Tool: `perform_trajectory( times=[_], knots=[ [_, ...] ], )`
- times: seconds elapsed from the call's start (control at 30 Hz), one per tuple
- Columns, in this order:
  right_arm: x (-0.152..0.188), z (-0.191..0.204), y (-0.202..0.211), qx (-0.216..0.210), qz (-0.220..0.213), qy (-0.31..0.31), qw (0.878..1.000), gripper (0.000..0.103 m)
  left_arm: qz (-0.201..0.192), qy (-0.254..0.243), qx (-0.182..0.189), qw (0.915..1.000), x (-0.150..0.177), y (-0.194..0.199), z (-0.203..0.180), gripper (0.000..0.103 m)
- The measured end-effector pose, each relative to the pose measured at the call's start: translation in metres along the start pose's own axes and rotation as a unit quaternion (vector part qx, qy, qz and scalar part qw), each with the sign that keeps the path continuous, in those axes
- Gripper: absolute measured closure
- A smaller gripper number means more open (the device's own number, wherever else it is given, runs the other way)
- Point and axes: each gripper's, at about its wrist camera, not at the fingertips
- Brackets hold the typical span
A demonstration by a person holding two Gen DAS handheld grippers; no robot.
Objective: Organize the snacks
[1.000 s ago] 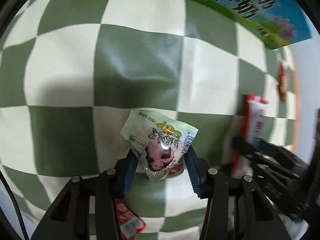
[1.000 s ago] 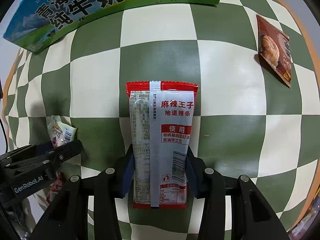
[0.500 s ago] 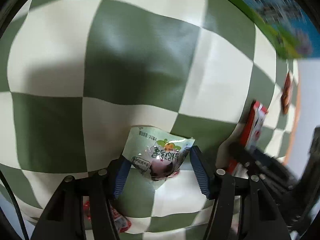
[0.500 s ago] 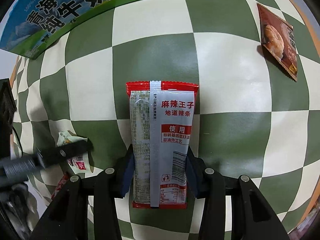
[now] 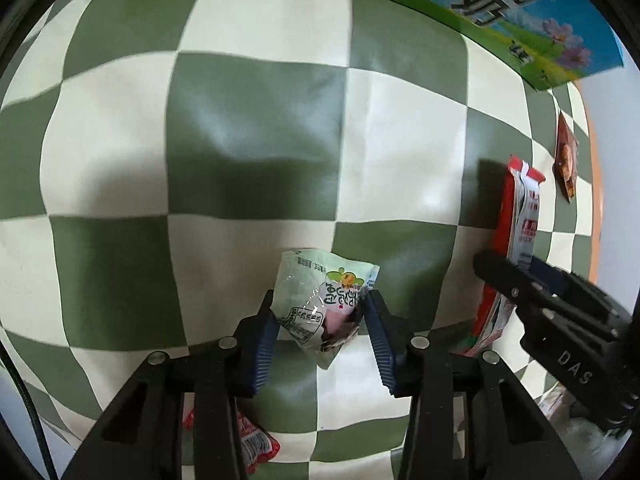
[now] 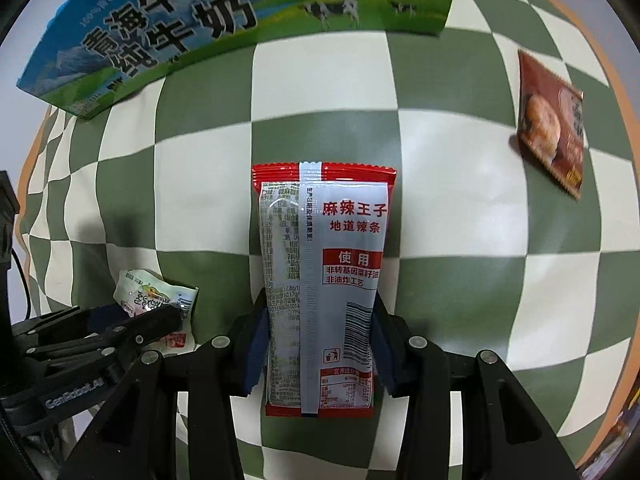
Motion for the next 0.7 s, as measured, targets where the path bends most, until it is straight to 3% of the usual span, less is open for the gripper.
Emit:
perform_trajectory(
  times=[0.2, 0.43, 0.53, 0.57, 0.7],
  knots=[
    [-0.002, -0.004, 0.011, -0.006, -0.005, -0.010, 1.000, 0.056, -0.029, -0.021, -0.001, 0.9994, -0.004, 0.026, -0.013, 0.067],
    [-0.005, -0.009, 0.046, -0.021, -0.032, -0.017, 0.999, 0.056, -0.039, -0.014, 0.041, 0.9983, -0.026, 0.059, -0.015, 0.068],
    [-0.010, -0.011, 0.064, -0.033, -0.048, -0.019, 0.998, 0.056, -0.050, -0.004, 0.087, 0.9949, -0.025, 0.096, 0.000, 0.069],
    [-0.012, -0.011, 0.073, -0.040, -0.053, -0.021, 0.998, 0.056, -0.065, -0.009, 0.100, 0.9929, -0.027, 0.116, -0.003, 0.074],
    [-0.026, -0.015, 0.120, -0.074, -0.087, -0.021, 0.993, 0.056, -0.120, -0.026, 0.125, 0.9845, -0.042, 0.173, -0.024, 0.074]
  ],
)
Point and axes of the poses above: each gripper's, at about its wrist camera, not at the fingertips, and y roughly against the way its jaws point, z to its left, x to its underside, and after that the axes turned 2 degrees about x, right-handed
